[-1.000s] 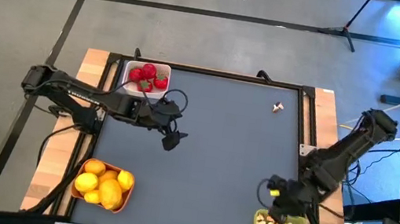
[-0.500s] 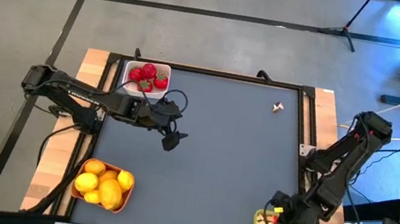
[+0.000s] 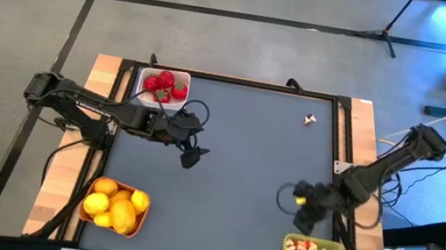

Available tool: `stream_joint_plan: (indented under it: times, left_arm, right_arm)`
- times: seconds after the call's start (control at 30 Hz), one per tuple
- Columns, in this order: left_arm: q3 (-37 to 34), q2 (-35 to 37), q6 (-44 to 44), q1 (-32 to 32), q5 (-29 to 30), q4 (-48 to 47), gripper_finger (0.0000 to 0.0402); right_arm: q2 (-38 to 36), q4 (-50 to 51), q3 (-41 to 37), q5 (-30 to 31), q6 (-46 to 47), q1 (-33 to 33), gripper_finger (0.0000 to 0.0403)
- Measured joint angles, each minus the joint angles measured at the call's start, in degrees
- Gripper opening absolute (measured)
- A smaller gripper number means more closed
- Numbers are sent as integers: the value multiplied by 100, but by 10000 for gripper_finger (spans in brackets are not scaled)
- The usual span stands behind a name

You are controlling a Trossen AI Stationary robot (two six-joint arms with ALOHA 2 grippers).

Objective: Sort produce into baskets
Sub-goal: Put the brown mushroom into the yellow bin

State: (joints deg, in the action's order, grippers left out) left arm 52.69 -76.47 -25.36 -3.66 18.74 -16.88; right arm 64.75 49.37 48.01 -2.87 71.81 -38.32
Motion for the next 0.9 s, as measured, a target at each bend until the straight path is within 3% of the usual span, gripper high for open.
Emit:
stream_joint_plan:
  times: [0.37,0.7,0.9]
  left_arm:
    - [0,0,-97,0,15,0,388]
    - [0,0,-167,0,15,0,388]
    - [0,0,-190,0,15,2,388]
  right_arm:
    - [-120,1183,0,1277,-1738,2408,255]
    - [-74,1148,-2,2081,-3473,4675,255]
    - [80,491,-2,2296,-4387,5977,255]
